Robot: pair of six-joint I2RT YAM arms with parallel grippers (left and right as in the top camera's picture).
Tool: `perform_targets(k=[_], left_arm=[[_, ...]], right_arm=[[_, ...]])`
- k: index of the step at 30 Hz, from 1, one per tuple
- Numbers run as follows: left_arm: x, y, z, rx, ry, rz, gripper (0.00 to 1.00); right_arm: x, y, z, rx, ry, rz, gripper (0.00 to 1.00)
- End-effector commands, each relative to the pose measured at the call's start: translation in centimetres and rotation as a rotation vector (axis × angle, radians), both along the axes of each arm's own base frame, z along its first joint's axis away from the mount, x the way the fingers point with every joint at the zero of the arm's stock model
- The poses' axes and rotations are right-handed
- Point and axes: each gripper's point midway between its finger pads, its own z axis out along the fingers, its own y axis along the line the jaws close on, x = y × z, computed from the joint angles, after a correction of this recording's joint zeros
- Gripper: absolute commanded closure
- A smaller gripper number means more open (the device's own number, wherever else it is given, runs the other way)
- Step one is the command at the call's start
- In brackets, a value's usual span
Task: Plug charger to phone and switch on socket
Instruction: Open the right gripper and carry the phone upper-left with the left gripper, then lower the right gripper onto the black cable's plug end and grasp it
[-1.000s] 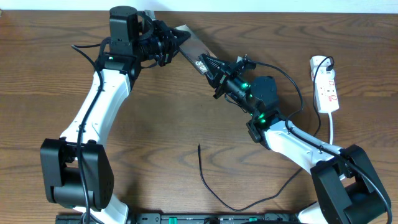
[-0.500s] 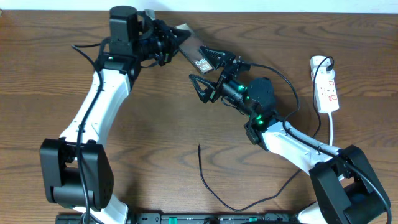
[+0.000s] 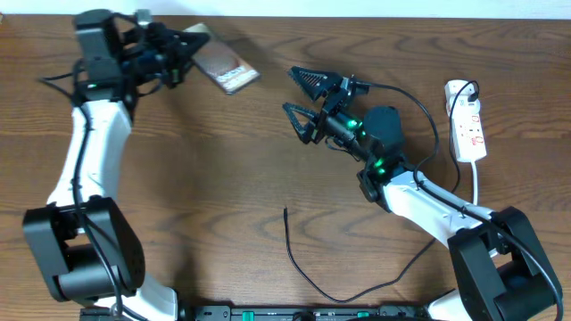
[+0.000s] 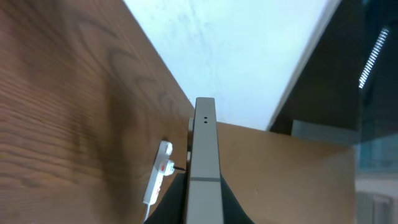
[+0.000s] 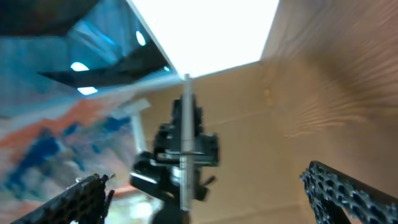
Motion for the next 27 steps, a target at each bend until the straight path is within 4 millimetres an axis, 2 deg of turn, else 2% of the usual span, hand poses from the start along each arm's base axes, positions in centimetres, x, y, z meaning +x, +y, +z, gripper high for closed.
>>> perform_targets(k=[1, 5, 11, 17, 18, 19, 23, 27], left_arm=[[-2.1, 0.3, 2.6, -0.021, -0.128, -0.143, 0.93], [-3.0, 1.8, 3.2, -0.013, -0.203, -0.187, 0.93], [-3.9, 3.0, 3.8, 0.002, -0.290, -0.230, 0.93], [-3.8, 3.4, 3.8, 0.019, -0.313, -0.228, 0.93], [-3.8, 3.4, 3.8, 0.020, -0.314, -0.227, 0.92], [-3.8, 3.4, 3.8, 0.020, -0.315, -0.228, 0.92], [-3.8, 3.4, 3.8, 0.032, -0.327, -0.227, 0.93], [-3.8, 3.4, 3.8, 0.032, -0.328, -0.228, 0.92]], right_arm=[[-0.7, 0.3, 0.0, -0.145, -0.161, 0.062, 0.01], [-1.7, 0.7, -2.6, -0.289, -0.204, 0.137, 0.01], [-4.7, 1.5, -6.9, -0.469, -0.259, 0.330, 0.01], [-8.3, 0.7, -12.8, -0.649, -0.143, 0.484, 0.01], [-10.0, 0.4, -14.9, -0.735, -0.098, 0.532, 0.01], [-10.6, 0.4, -15.6, -0.772, -0.093, 0.552, 0.01], [-12.3, 0.7, -17.3, -0.921, -0.069, 0.586, 0.01], [-11.9, 0.4, -16.7, -1.072, -0.059, 0.577, 0.01]])
